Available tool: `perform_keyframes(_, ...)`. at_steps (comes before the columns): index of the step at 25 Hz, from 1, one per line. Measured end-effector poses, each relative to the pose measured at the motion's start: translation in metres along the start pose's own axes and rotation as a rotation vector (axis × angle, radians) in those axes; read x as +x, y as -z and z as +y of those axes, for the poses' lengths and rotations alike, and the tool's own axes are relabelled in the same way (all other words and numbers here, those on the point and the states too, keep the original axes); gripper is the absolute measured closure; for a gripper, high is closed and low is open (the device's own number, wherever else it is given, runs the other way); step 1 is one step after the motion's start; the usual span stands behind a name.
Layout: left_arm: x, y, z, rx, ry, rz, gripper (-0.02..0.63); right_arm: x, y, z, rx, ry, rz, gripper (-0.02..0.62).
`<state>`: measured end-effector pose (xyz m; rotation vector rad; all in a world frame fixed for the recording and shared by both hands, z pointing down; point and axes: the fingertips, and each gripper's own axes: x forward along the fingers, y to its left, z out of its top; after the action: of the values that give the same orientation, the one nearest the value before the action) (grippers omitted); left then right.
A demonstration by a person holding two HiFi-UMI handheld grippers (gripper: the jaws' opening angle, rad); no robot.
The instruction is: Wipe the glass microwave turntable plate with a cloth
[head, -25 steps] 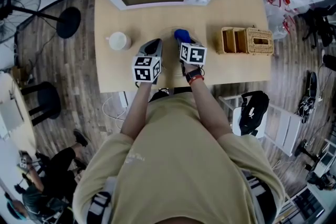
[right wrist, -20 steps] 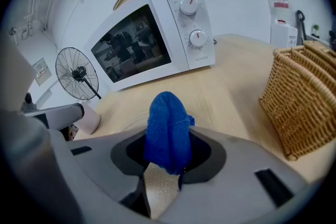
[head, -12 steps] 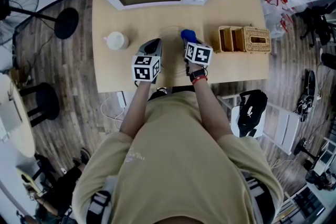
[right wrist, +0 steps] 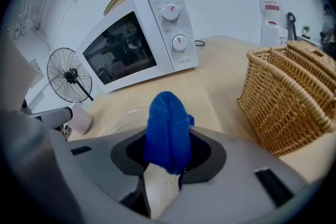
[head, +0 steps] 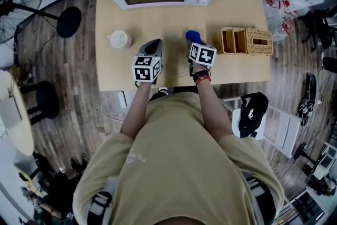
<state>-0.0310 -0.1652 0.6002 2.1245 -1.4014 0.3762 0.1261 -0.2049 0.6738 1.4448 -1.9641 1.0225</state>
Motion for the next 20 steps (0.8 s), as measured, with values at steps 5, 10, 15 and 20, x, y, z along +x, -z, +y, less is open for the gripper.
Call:
perform_keyframes(5, -0.009, 0.003, 0.008, -0.004, -0.020, -0.005, 0.588, 0.001, 0.000, 0.001, 0.004, -0.003, -0.002, 0.451)
perform_keyframes(10, -0.020, 0.007, 0.016, -0.011, -0.038, -0.011, 0.588, 0.000, 0.001, 0.008, 0.035, -0.041, -0.007, 0.451)
perform_keyframes(15, -0.031, 0.009, 0.023, -0.015, -0.058, -0.020, 0.588, -0.002, 0.006, 0.042, 0.030, -0.103, -0.013, 0.451)
perform_keyframes(20, -0.043, 0.015, 0.032, -0.027, -0.083, -0.023, 0.588, 0.001, 0.017, 0.089, -0.019, -0.188, 0.005, 0.451)
